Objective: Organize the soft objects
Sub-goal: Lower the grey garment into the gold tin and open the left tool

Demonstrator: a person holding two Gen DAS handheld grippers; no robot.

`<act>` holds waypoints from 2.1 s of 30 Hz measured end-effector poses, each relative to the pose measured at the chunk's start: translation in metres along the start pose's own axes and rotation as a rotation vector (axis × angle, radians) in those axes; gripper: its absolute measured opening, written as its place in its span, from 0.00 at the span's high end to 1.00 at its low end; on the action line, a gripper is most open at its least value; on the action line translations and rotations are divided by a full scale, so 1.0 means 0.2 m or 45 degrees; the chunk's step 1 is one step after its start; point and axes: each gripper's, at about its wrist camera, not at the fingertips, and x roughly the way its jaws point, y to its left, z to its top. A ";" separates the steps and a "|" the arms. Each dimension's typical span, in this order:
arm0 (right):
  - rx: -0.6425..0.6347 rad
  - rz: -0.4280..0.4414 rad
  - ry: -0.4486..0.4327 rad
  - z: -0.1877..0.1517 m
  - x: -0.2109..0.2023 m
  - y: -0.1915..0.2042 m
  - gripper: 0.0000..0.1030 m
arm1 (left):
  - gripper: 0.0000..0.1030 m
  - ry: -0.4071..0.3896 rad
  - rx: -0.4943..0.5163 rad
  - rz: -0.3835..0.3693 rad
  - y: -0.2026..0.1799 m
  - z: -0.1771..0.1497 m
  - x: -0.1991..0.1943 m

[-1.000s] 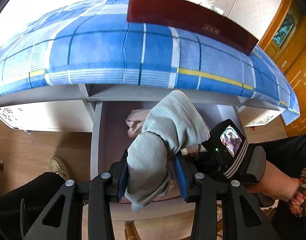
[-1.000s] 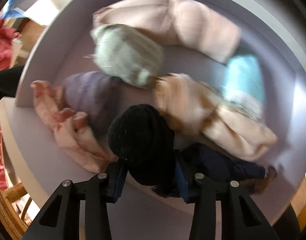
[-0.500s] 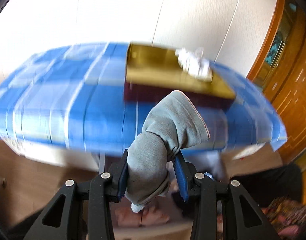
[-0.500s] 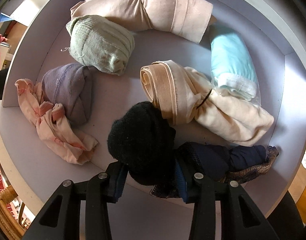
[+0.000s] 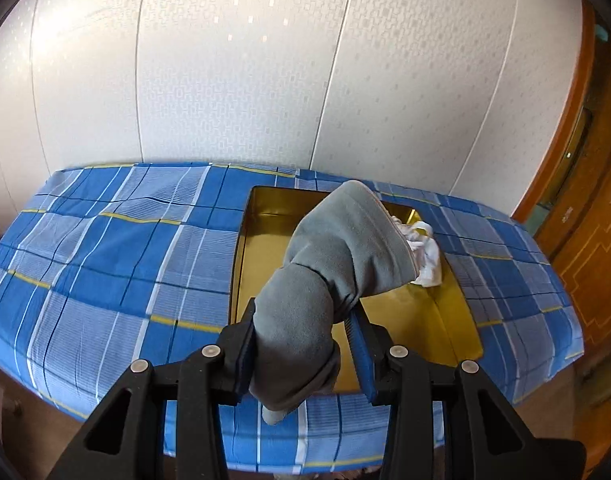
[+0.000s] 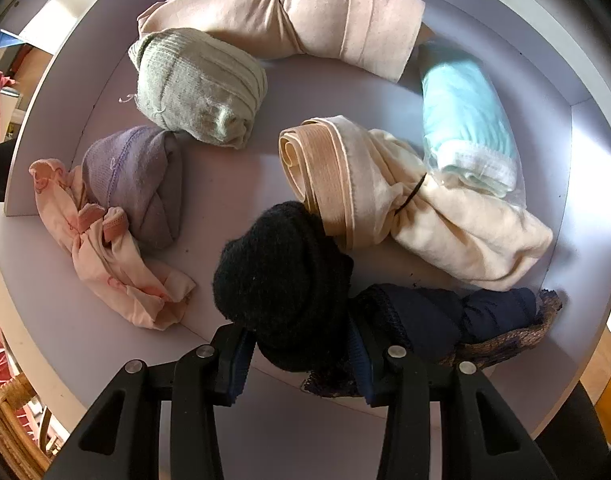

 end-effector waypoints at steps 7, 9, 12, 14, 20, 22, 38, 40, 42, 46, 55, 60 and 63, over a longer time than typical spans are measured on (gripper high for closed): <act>0.023 0.039 0.000 0.00 0.02 -0.05 0.58 | 0.60 0.094 -0.151 0.002 0.02 0.14 0.31; 0.029 0.051 -0.002 -0.01 0.02 -0.07 0.58 | 0.60 0.111 -0.191 0.003 0.02 0.17 0.37; 0.052 0.078 0.004 -0.01 0.04 -0.10 0.58 | 0.60 0.145 -0.284 -0.001 0.04 0.21 0.47; 0.065 0.092 0.010 -0.01 0.04 -0.12 0.58 | 0.60 0.166 -0.320 0.006 0.04 0.24 0.54; 0.082 0.105 0.022 -0.01 0.05 -0.17 0.57 | 0.60 0.210 -0.351 0.067 0.05 0.28 0.71; 0.080 0.101 0.026 -0.01 0.06 -0.18 0.57 | 0.60 0.216 -0.378 0.085 0.07 0.30 0.76; 0.098 0.110 0.033 0.03 0.07 -0.14 0.57 | 0.56 0.220 -0.360 0.267 0.12 0.33 0.93; 0.098 0.109 0.034 0.03 0.07 -0.14 0.57 | 0.55 0.222 -0.316 0.284 0.10 0.33 0.94; 0.092 0.103 0.037 0.03 0.07 -0.14 0.57 | 0.50 0.222 -0.305 0.275 0.10 0.33 0.95; 0.072 0.093 0.035 0.03 0.07 -0.11 0.57 | 0.48 0.203 -0.316 0.227 0.10 0.33 0.91; 0.050 0.075 0.035 0.02 0.07 -0.09 0.56 | 0.37 0.079 -0.232 0.193 0.08 0.33 0.70; 0.033 0.059 0.032 0.01 0.08 -0.04 0.56 | 0.37 0.064 -0.134 0.244 0.08 0.29 0.60; 0.026 0.056 0.029 0.00 0.08 -0.03 0.55 | 0.37 0.054 -0.092 0.259 0.08 0.26 0.54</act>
